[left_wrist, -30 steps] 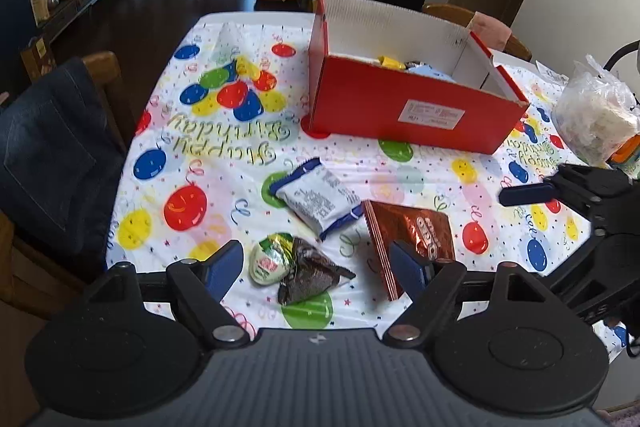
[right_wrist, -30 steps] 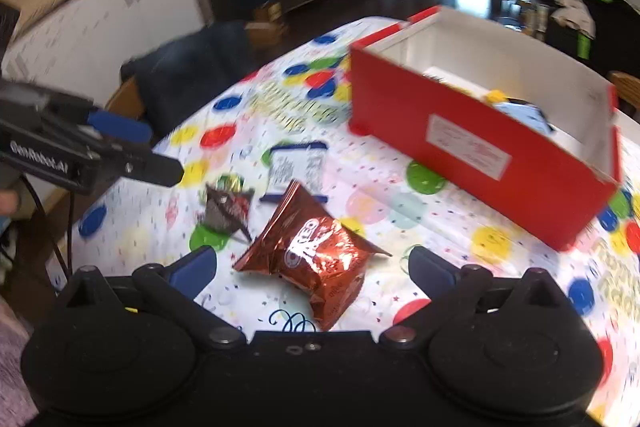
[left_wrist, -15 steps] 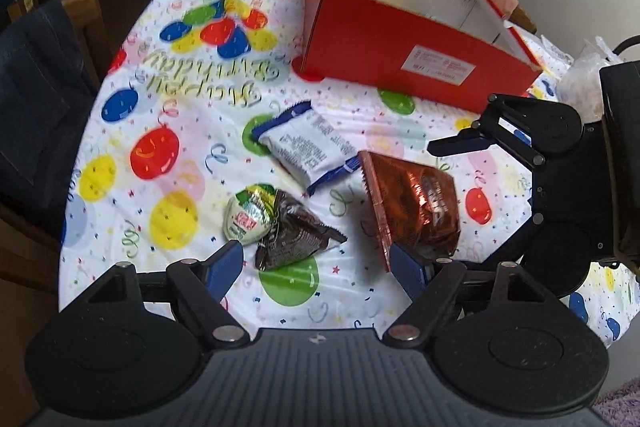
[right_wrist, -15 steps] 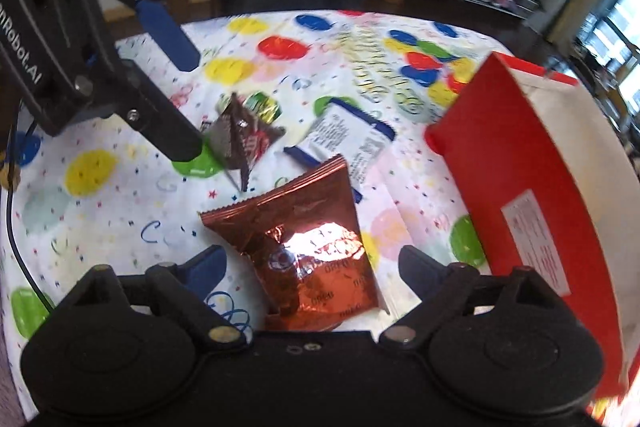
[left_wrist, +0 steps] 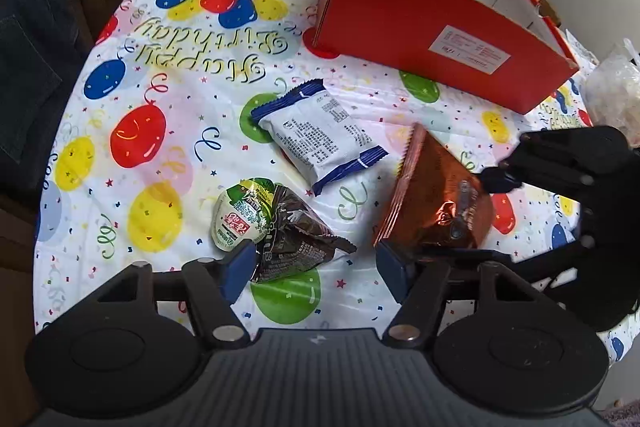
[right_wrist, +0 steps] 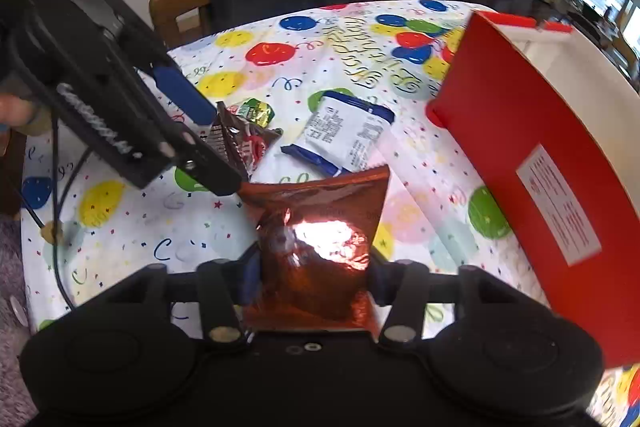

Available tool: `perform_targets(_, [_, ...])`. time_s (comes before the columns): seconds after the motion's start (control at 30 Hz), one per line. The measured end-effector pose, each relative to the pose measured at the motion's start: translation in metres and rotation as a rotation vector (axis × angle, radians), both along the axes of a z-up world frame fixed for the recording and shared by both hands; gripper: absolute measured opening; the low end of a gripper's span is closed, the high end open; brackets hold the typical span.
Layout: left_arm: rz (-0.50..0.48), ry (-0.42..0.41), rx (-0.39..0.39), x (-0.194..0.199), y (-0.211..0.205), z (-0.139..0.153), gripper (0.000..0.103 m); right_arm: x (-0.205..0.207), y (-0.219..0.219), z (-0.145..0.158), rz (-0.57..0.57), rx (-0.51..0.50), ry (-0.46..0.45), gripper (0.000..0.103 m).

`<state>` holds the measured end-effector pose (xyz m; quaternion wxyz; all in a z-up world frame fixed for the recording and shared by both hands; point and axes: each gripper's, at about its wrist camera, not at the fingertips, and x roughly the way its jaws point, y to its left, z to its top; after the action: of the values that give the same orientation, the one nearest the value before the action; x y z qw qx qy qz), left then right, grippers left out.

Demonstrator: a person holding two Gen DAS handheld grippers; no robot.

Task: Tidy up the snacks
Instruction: 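Grasp the dark wrapped candy with the left gripper while the right grasps the brown chip bag, then lift both held snacks and carry them over the red box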

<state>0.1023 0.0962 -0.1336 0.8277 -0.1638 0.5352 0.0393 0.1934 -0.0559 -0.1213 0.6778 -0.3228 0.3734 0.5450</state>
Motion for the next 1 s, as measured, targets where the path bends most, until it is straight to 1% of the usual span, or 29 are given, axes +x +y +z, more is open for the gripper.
perform_targets(0.13, [-0.017,0.013,0.049,0.006,-0.005,-0.003,0.065,-0.001,-0.012,0.005,-0.057,0.031,0.014,0.046])
perform_targets(0.23, [-0.026,0.02,0.061,0.009,-0.007,-0.006,0.065,-0.003,-0.02,0.01,-0.1,0.057,0.026,0.046])
perform_targets(0.37, [-0.04,0.045,0.1,0.012,-0.011,-0.012,0.056,-0.006,-0.029,0.014,-0.182,0.081,0.035,0.046])
perform_targets(0.5, [-0.046,0.043,0.124,0.012,-0.014,-0.013,0.055,-0.005,-0.038,0.018,-0.272,0.105,0.059,0.046])
perform_targets(0.53, [-0.045,0.041,0.126,0.012,-0.014,-0.013,0.054,-0.005,-0.041,0.018,-0.294,0.114,0.07,0.046])
perform_targets(0.6, [-0.043,0.036,0.132,0.012,-0.014,-0.012,0.047,-0.004,-0.047,0.019,-0.339,0.133,0.096,0.046])
perform_targets(0.63, [-0.043,0.033,0.131,0.012,-0.014,-0.012,0.047,-0.005,-0.05,0.019,-0.362,0.142,0.108,0.046])
perform_targets(0.67, [-0.043,0.028,0.126,0.012,-0.013,-0.012,0.042,-0.006,-0.052,0.019,-0.381,0.147,0.117,0.046])
perform_targets(0.7, [-0.041,0.023,0.121,0.011,-0.012,-0.011,0.039,-0.007,-0.053,0.019,-0.396,0.151,0.126,0.046])
perform_targets(0.77, [-0.033,0.015,0.113,0.01,-0.01,-0.011,0.036,-0.01,-0.056,0.019,-0.417,0.154,0.131,0.046])
perform_targets(0.87, [-0.028,-0.001,0.105,0.007,-0.009,-0.01,0.033,-0.016,-0.06,0.02,-0.445,0.162,0.136,0.046])
perform_targets(1.0, [-0.035,-0.012,0.093,0.001,-0.008,-0.009,0.032,-0.022,-0.063,0.025,-0.481,0.178,0.131,0.046])
